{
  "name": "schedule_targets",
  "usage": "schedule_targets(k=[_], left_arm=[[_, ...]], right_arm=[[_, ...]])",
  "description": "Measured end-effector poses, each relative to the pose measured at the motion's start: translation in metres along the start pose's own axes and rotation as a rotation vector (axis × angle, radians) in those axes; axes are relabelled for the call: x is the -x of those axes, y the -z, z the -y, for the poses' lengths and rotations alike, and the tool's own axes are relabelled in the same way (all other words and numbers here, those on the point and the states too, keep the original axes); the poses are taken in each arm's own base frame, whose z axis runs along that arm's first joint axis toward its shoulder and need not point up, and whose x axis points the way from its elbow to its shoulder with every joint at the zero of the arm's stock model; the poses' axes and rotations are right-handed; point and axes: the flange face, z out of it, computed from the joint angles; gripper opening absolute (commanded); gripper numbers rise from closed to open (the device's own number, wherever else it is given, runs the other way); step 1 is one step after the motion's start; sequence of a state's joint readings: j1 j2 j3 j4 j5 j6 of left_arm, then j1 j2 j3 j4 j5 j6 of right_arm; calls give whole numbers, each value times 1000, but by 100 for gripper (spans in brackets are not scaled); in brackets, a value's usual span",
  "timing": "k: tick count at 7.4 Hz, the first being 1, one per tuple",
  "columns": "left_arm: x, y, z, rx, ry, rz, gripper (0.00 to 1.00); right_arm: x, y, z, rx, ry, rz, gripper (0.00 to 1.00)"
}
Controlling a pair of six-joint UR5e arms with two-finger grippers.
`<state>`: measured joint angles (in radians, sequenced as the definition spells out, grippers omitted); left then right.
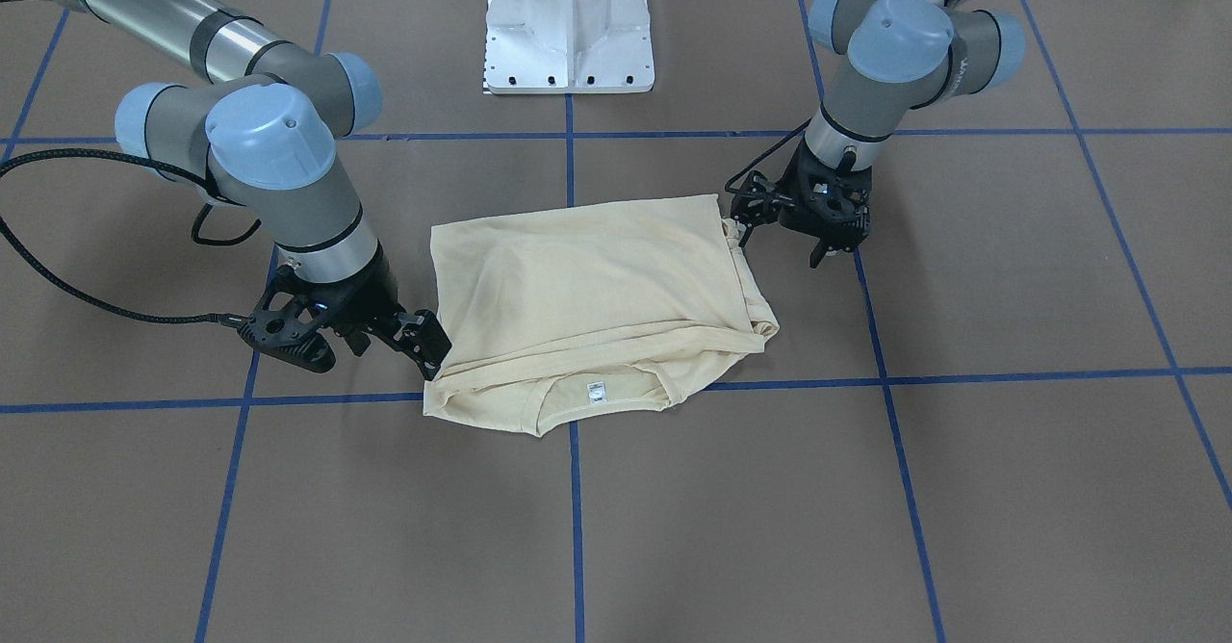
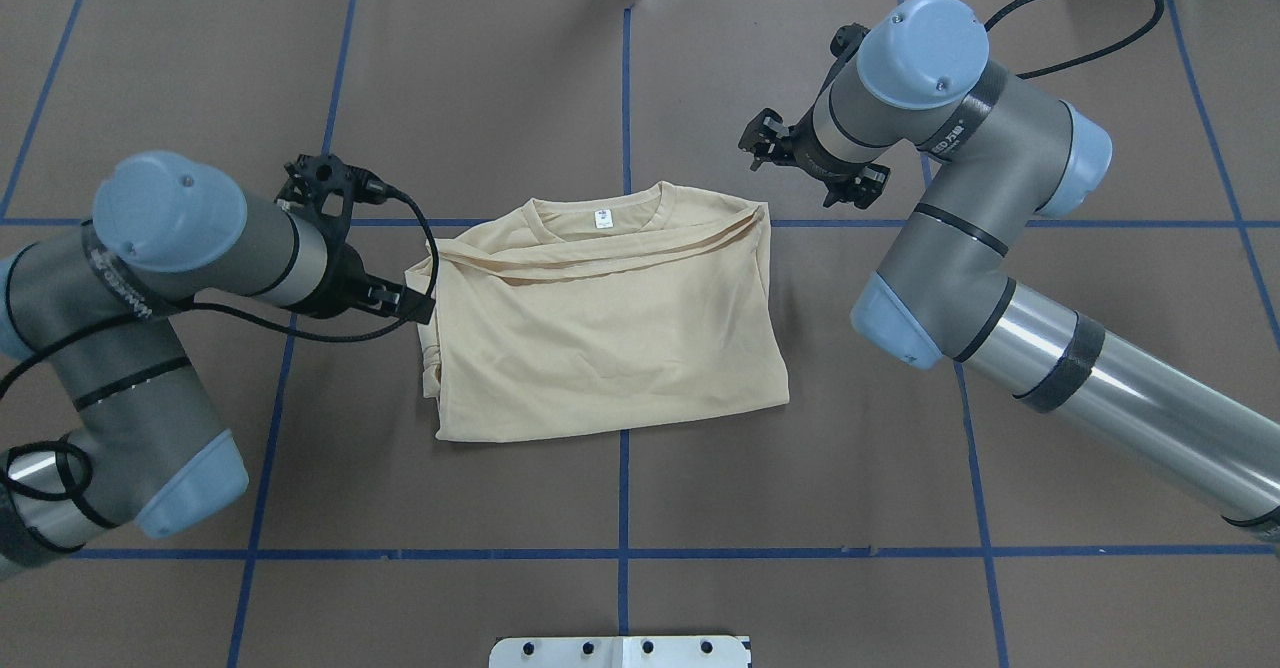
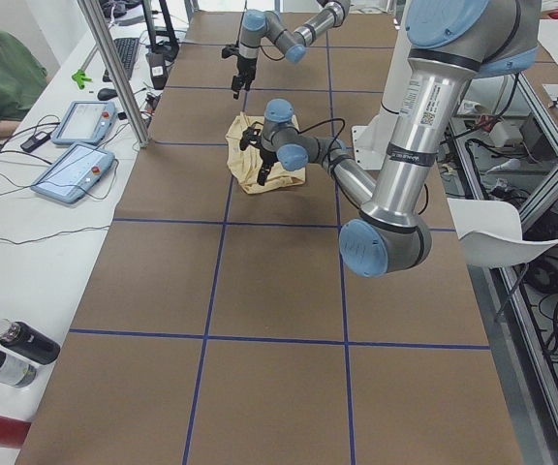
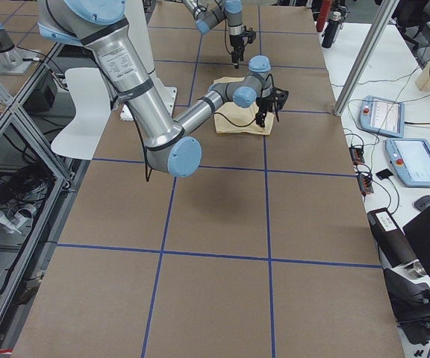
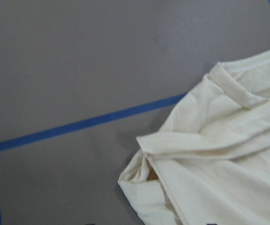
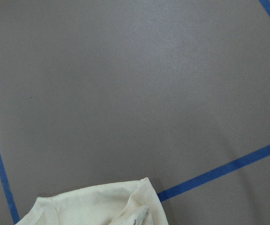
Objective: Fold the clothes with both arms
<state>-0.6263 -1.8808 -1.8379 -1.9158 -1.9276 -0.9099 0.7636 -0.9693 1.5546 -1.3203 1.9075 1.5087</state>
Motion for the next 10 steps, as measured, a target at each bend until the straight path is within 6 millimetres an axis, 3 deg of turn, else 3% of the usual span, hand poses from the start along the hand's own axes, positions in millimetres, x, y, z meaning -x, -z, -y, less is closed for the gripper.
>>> schedule_targets(k=[2,4,5,10], left_arm=[[-24,-23,-55,50,66,-79,96],[-42,-40,-90,47,88,-100,54],[-49,-42,-96,41,100,-106,38],[-59,-43,-101,46,117,-117,38]], right_arm=[[-2,-1,0,3,0,-2,100],[-3,-1,-1,3,1,-2,100],[-3,0,-1,3,2,0,100],[-1,8,-4,-3,5,16,100]])
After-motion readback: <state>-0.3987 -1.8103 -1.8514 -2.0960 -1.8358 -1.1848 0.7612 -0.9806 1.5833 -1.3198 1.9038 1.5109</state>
